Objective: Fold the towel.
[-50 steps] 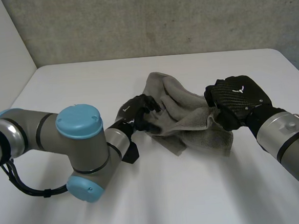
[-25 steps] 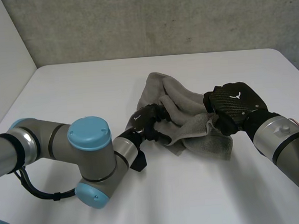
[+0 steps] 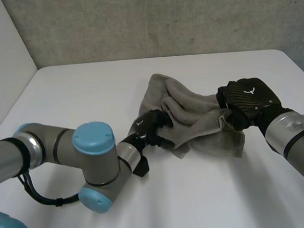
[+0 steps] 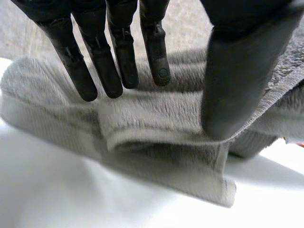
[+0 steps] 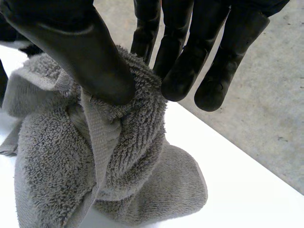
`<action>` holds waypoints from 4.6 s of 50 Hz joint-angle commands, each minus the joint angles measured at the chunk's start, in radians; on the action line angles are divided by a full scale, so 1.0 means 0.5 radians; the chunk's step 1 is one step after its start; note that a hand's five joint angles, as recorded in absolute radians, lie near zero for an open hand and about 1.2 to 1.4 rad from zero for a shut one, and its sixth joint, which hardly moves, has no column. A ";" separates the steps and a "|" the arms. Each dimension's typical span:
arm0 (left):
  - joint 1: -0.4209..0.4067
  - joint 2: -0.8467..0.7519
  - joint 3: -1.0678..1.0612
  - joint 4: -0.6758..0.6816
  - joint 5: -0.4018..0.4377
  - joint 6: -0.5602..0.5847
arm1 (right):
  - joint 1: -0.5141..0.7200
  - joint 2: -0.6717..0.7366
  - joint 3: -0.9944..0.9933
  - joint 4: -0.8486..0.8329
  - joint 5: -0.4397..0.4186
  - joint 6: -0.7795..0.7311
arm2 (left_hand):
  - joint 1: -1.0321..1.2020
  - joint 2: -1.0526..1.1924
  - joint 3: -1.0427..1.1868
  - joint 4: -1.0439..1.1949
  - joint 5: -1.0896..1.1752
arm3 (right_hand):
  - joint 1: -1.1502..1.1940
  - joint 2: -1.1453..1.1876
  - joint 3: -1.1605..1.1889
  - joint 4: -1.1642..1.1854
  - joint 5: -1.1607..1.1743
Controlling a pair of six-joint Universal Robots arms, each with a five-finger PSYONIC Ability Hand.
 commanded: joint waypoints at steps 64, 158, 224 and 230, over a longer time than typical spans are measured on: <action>0.022 -0.251 0.540 -0.109 -0.010 0.308 | -0.110 0.035 -0.019 -0.144 0.104 0.050 | 1.542 1.534 1.532 1.536 1.566 | 0.241 0.270 0.165 0.119 0.182; 0.531 0.694 -0.945 -0.112 0.521 0.729 | 0.025 -0.220 -0.013 0.151 -0.059 0.145 | -0.559 -0.567 -0.569 -0.565 -0.535 | 0.241 0.270 0.165 0.119 0.182; 0.501 0.645 -0.807 -0.051 0.337 0.738 | -0.178 0.209 0.027 0.016 -0.056 0.160 | 0.040 0.032 0.030 0.034 0.064 | 0.241 0.270 0.165 0.119 0.182; 0.488 0.614 -0.801 -0.048 0.352 0.747 | -0.236 0.219 0.039 -0.052 -0.050 0.148 | 0.028 0.020 0.018 0.022 0.052 | 0.241 0.270 0.165 0.119 0.182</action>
